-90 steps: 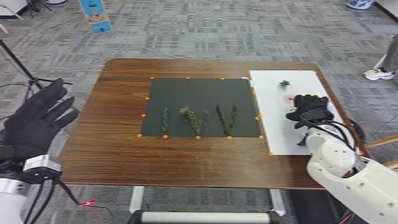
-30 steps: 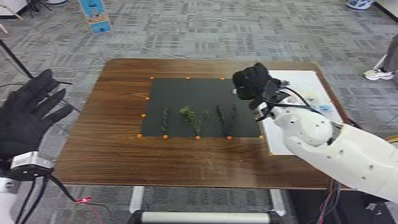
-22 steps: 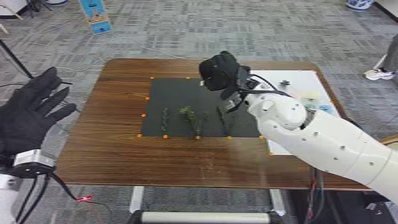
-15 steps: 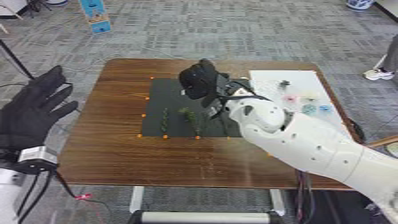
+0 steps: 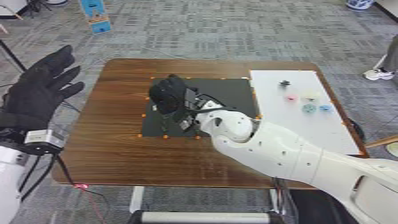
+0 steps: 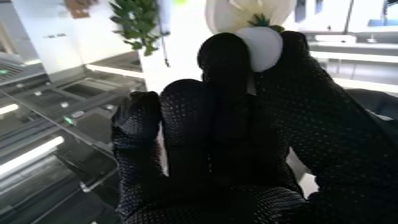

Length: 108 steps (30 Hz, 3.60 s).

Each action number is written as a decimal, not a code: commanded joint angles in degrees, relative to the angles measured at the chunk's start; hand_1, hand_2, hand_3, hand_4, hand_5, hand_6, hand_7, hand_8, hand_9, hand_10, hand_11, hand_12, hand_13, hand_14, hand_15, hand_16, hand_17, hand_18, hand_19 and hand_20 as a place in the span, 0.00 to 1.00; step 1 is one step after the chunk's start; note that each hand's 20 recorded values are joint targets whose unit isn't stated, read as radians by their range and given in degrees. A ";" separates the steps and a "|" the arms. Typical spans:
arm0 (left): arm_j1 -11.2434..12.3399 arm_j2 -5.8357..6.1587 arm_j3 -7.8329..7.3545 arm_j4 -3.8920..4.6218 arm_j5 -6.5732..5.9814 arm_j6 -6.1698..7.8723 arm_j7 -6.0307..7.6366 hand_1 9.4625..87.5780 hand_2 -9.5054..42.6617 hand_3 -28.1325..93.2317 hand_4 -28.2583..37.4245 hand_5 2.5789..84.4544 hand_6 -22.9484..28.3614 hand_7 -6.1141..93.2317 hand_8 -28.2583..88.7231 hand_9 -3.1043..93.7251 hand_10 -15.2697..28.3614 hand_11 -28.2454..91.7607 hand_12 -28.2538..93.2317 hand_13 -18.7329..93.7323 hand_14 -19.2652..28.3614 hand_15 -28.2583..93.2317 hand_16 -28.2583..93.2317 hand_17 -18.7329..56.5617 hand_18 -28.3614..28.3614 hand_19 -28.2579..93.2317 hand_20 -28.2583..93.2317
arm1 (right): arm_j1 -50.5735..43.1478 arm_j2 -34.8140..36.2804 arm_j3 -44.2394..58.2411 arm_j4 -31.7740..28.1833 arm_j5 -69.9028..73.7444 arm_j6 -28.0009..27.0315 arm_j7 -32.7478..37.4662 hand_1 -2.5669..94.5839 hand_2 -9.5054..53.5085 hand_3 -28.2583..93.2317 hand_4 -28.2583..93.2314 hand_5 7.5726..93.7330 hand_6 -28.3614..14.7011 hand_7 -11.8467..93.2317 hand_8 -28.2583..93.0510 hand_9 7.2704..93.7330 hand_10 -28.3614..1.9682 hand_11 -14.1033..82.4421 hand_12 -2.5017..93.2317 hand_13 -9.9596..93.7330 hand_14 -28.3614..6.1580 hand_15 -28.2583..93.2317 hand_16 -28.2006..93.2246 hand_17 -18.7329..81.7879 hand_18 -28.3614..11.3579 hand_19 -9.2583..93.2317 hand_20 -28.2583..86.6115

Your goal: Arrange flowers

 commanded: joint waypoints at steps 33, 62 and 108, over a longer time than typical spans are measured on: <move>-5.67 2.28 4.25 1.98 0.09 -1.55 -0.16 0.17 0.00 0.74 0.00 0.20 0.37 0.21 0.16 0.22 0.37 0.26 0.43 0.33 0.47 0.26 0.31 0.15 0.79 0.52 0.30 | 3.79 -10.64 -9.84 9.53 -8.29 7.90 13.12 0.51 0.00 0.89 0.00 0.71 0.73 0.50 0.32 0.75 0.72 0.48 0.65 0.64 0.58 0.84 0.61 0.47 0.26 0.88 0.74; -2.93 1.00 2.55 1.07 0.08 -0.97 0.16 0.18 0.00 0.75 0.00 0.23 0.44 0.22 0.16 0.22 0.48 0.31 0.40 0.31 0.57 0.29 0.30 0.10 0.82 0.53 0.29 | 1.96 -6.35 -4.37 0.64 -11.67 -4.08 16.45 0.49 0.00 0.88 0.00 0.55 0.72 0.51 0.22 0.61 0.66 0.55 0.58 0.59 0.55 0.88 0.55 0.44 0.28 0.86 0.73; -3.84 1.80 3.90 1.31 0.07 -0.52 1.13 0.18 0.01 0.78 0.00 0.26 0.52 0.23 0.16 0.21 0.64 0.35 0.37 0.25 0.76 0.36 0.28 0.05 0.85 0.51 0.32 | 2.31 -10.83 5.70 3.04 -9.02 -41.96 12.60 0.28 0.27 1.00 0.34 0.37 0.71 0.32 0.09 0.91 0.73 0.87 0.44 0.90 0.63 0.98 0.55 0.74 0.14 1.00 0.93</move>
